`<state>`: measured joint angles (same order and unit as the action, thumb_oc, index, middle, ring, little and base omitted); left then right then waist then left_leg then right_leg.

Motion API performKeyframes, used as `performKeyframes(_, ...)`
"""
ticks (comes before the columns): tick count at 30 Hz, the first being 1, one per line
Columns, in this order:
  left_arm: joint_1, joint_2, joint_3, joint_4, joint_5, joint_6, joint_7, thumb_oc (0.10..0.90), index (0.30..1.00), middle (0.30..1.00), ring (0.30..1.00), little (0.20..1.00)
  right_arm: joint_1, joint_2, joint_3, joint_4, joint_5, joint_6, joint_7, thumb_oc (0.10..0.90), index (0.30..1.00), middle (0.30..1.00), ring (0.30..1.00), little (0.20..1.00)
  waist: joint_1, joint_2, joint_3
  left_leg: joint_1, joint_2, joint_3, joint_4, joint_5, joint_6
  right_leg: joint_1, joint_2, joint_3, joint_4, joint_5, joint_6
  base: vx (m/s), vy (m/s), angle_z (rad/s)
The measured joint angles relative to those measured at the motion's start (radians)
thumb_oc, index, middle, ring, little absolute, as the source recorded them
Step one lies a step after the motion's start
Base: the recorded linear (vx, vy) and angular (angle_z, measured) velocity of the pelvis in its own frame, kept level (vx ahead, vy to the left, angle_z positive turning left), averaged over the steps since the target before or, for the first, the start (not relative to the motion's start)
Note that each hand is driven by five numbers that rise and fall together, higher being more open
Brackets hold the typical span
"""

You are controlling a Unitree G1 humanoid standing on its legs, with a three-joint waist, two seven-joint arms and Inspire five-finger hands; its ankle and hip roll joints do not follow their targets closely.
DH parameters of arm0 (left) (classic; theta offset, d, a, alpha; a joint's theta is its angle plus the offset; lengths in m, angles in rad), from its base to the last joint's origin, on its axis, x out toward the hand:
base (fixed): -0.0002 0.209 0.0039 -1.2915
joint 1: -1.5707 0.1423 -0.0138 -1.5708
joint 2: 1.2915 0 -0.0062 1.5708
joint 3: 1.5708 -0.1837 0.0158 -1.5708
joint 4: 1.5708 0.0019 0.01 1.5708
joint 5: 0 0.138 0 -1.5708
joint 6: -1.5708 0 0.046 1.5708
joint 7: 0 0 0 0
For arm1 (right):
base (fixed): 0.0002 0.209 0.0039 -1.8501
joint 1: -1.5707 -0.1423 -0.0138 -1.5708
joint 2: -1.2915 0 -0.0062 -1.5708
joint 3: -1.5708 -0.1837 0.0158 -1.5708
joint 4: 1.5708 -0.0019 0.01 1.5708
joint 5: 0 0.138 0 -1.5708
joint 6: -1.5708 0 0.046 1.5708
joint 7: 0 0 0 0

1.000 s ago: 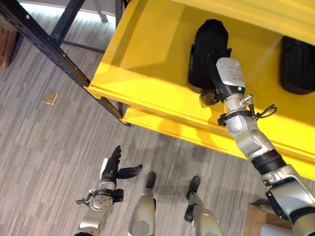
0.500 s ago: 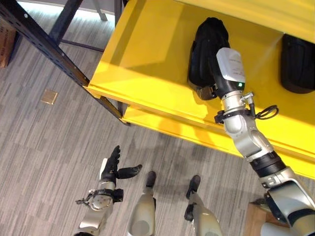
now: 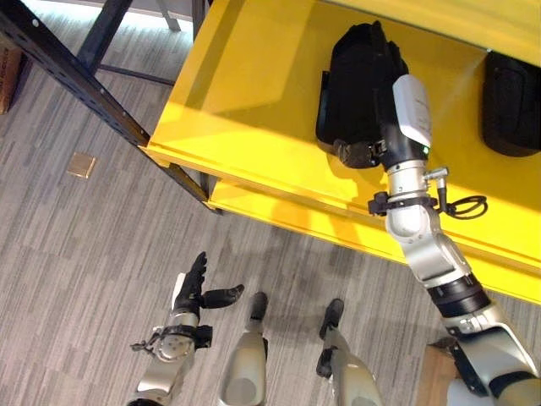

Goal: Move parts from the plastic box to the shelf.

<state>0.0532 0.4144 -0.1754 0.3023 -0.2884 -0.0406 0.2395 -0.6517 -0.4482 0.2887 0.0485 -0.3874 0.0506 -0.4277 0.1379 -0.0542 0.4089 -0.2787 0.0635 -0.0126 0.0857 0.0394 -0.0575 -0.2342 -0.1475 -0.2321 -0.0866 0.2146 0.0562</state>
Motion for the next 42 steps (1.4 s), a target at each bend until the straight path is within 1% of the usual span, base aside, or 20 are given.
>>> performKeyframes(5,-0.001,-0.002,-0.004,0.000,0.001,0.000,0.008,0.900,1.000,1.000,1.000,1.000,0.059,0.008,-0.020,-0.021,0.029,-0.007,-0.016,0.900,1.000,1.000,1.000,1.000,-0.017,0.000,0.000,0.003,0.001,0.006,0.002,0.000,0.000,0.000,0.001,0.004,0.000,0.002,0.000,0.00,-0.001,-0.03)
performKeyframes(9,-0.001,-0.004,-0.011,0.000,0.003,0.010,0.018,0.900,1.000,1.000,1.000,1.000,0.091,0.008,-0.060,-0.035,0.041,-0.008,-0.023,0.900,1.000,1.000,1.000,1.000,-0.028,0.000,0.000,0.003,0.002,0.008,0.005,0.000,0.000,-0.001,0.001,0.006,0.000,0.005,-0.001,0.00,0.000,0.00)
performKeyframes(11,0.001,-0.006,-0.018,0.000,0.022,0.014,0.019,0.900,1.000,1.000,1.000,1.000,0.147,0.010,-0.097,-0.082,0.064,-0.025,-0.039,0.900,1.000,1.000,1.000,1.000,-0.036,0.000,0.000,0.003,0.002,0.009,0.006,0.000,0.000,0.000,0.003,0.007,0.000,0.006,-0.001,0.00,0.000,0.00)
performKeyframes(15,0.005,-0.006,-0.018,0.000,0.022,0.019,0.019,0.900,1.000,1.000,1.000,1.000,0.176,0.012,-0.114,-0.092,0.079,-0.034,-0.051,0.900,1.000,1.000,1.000,1.000,-0.053,-0.001,0.000,0.003,0.002,0.011,0.009,0.000,0.000,0.000,0.005,0.010,0.000,0.008,-0.001,0.00,-0.003,-0.01)
performKeyframes(19,0.007,-0.006,-0.018,0.000,0.029,0.019,0.019,0.900,1.000,1.000,1.000,1.000,0.194,0.002,-0.148,-0.092,0.079,-0.034,-0.053,0.900,1.000,1.000,1.000,1.000,-0.056,-0.001,0.000,0.015,0.005,0.027,0.007,-0.001,-0.001,0.000,0.005,0.030,0.000,0.012,-0.002,0.00,-0.010,-0.12)
performKeyframes(24,0.008,-0.006,-0.009,0.000,0.030,0.019,0.018,0.900,1.000,1.000,1.000,1.000,0.243,-0.049,-0.229,-0.093,0.069,-0.034,-0.059,0.900,1.000,1.000,1.000,1.000,-0.066,-0.002,-0.001,0.021,0.006,0.035,0.007,-0.001,-0.001,0.002,0.005,0.033,0.000,0.015,-0.002,0.00,-0.006,-0.04)
performKeyframes(27,0.014,-0.006,-0.005,0.001,0.030,0.019,0.016,0.900,1.000,1.000,1.000,1.000,0.263,-0.084,-0.259,-0.093,0.042,-0.029,-0.060,0.900,1.000,1.000,1.000,1.000,-0.082,-0.003,-0.001,0.023,0.006,0.035,0.007,0.000,-0.001,0.003,0.006,0.034,0.000,0.017,-0.002,0.00,-0.011,0.00)
performKeyframes(29,0.014,-0.006,-0.005,0.000,0.031,0.018,0.010,0.900,1.000,1.000,1.000,1.000,0.284,-0.138,-0.274,-0.092,0.023,-0.030,-0.059,0.900,1.000,1.000,1.000,1.000,-0.080,-0.003,-0.001,0.025,0.007,0.036,0.007,0.000,-0.001,0.005,0.008,0.035,0.000,0.017,-0.002,0.00,0.000,0.00)
performKeyframes(31,0.019,-0.007,0.000,0.001,0.032,0.018,0.008,0.900,1.000,1.000,1.000,1.000,0.291,-0.151,-0.291,-0.090,0.010,-0.026,-0.059,0.900,1.000,1.000,1.000,1.000,-0.083,-0.005,-0.001,0.034,0.009,0.040,0.005,-0.001,-0.001,0.010,0.008,0.038,0.000,0.017,-0.002,0.00,-0.037,-0.06)
performKeyframes(32,0.020,-0.006,0.003,0.001,0.038,0.018,0.008,0.900,1.000,1.000,1.000,1.000,0.291,-0.173,-0.295,-0.085,0.004,-0.025,-0.057,0.900,1.000,1.000,1.000,1.000,-0.084,-0.005,-0.001,0.039,0.010,0.043,0.003,-0.001,-0.001,0.012,0.009,0.042,0.000,0.017,-0.002,0.00,-0.030,-0.08)
performKeyframes(33,0.019,-0.006,0.008,0.001,0.038,0.018,0.003,0.900,1.000,1.000,1.000,1.000,0.292,-0.197,-0.296,-0.079,0.003,-0.027,-0.053,0.900,1.000,1.000,1.000,1.000,-0.084,-0.006,-0.001,0.040,0.011,0.045,0.003,0.000,-0.001,0.013,0.010,0.044,0.000,0.017,-0.002,0.00,-0.041,-0.07)
performKeyframes(34,0.021,-0.004,0.020,0.001,0.038,0.017,-0.014,0.900,1.000,1.000,1.000,1.000,0.292,-0.281,-0.297,-0.040,-0.006,-0.030,-0.029,0.900,1.000,1.000,1.000,1.000,-0.083,-0.008,-0.003,0.042,0.011,0.047,0.003,0.000,-0.001,0.013,0.012,0.046,0.000,0.018,-0.003,0.00,-0.028,-0.05)
performKeyframes(35,0.025,-0.004,0.024,0.001,0.038,0.017,-0.014,0.900,1.000,1.000,1.000,1.000,0.289,-0.319,-0.298,-0.009,-0.005,-0.027,-0.021,0.900,1.000,1.000,1.000,1.000,-0.082,-0.009,-0.003,0.046,0.012,0.048,0.003,-0.001,-0.001,0.016,0.013,0.048,0.000,0.017,-0.003,0.00,-0.038,-0.07)
performKeyframes(37,0.035,-0.004,0.025,0.001,0.038,0.017,-0.021,0.900,1.000,1.000,1.000,1.000,0.285,-0.355,-0.302,0.024,-0.005,-0.020,-0.012,0.900,1.000,1.000,1.000,1.000,-0.082,-0.012,-0.004,0.054,0.014,0.057,-0.001,-0.001,-0.001,0.018,0.013,0.056,0.000,0.017,-0.003,0.00,-0.028,-0.11)
performKeyframes(40,0.042,-0.002,0.025,0.001,0.037,0.016,-0.045,0.900,1.000,1.000,1.000,1.000,0.279,-0.441,-0.301,0.093,-0.004,-0.020,0.021,0.900,1.000,1.000,1.000,1.000,-0.083,-0.012,-0.004,0.055,0.016,0.060,-0.001,-0.001,-0.001,0.017,0.015,0.058,0.000,0.017,-0.003,0.00,-0.019,-0.04)
performKeyframes(42,0.044,0.001,0.025,0.001,0.037,0.015,-0.056,0.900,1.000,1.000,1.000,1.000,0.278,-0.478,-0.301,0.123,-0.005,-0.020,0.036,0.900,1.000,1.000,1.000,1.000,-0.083,-0.012,-0.004,0.055,0.018,0.059,-0.001,-0.001,-0.001,0.017,0.017,0.059,0.000,0.017,-0.003,0.00,0.000,0.00)
